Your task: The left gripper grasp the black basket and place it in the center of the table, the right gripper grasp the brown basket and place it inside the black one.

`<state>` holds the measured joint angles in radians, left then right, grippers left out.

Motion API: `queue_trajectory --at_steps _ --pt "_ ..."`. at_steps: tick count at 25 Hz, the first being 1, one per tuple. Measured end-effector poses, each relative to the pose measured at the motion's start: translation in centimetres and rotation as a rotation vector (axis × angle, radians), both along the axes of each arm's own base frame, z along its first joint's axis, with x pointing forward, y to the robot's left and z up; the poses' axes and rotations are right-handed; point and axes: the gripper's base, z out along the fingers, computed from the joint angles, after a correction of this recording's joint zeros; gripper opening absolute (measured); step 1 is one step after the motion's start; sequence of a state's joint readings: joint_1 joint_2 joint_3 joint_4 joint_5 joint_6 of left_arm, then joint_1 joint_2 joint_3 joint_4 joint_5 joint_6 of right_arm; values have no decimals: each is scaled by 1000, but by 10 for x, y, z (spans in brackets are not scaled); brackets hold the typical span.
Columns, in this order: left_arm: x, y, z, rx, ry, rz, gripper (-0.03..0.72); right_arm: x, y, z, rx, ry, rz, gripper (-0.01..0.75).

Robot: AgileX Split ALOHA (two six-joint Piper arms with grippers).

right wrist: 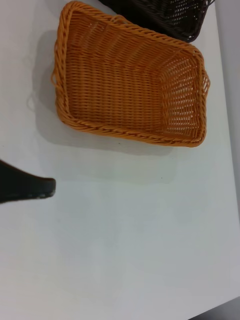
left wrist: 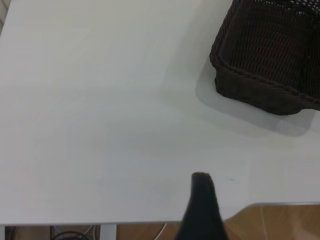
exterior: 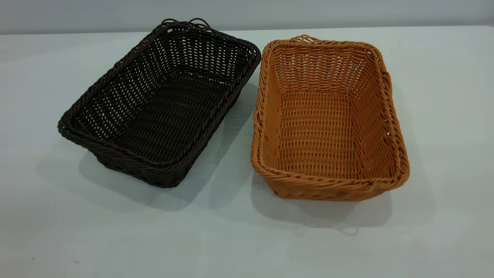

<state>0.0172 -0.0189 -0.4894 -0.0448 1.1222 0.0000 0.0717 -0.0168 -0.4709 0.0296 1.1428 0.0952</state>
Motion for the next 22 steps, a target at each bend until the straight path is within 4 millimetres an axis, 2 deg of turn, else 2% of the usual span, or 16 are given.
queue_trajectory --at_steps 19,22 --pt "0 0 0 5 -2 -4 521 0 0 0 0 -1 0 591" --pt "4 0 10 0 -29 1 521 1 0 3 9 -22 -5 591"
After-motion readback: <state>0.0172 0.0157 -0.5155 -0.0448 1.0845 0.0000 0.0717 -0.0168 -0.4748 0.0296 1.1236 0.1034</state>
